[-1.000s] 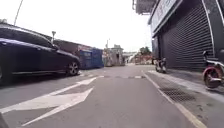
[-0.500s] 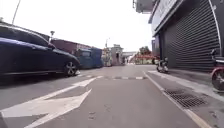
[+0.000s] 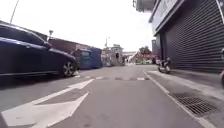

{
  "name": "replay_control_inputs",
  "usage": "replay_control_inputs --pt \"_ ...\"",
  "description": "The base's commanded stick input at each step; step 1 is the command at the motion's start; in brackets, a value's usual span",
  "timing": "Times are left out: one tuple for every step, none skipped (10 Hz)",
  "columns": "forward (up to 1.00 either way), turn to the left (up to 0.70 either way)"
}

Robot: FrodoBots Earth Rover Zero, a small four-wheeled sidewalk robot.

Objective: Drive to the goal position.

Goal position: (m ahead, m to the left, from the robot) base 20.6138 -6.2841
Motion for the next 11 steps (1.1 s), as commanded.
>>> replay_control_inputs --pt "0.45 0.0" --pt "0.45 -0.07" --pt "0.45 -0.21" --pt "0.45 -0.27" --pt "0.45 -0.27" --pt "0.45 -0.07" --pt "0.45 0.0" --pt "0.45 0.0" --pt "0.45 0.0" --pt "0.45 0.0" --pt "0.45 0.0"
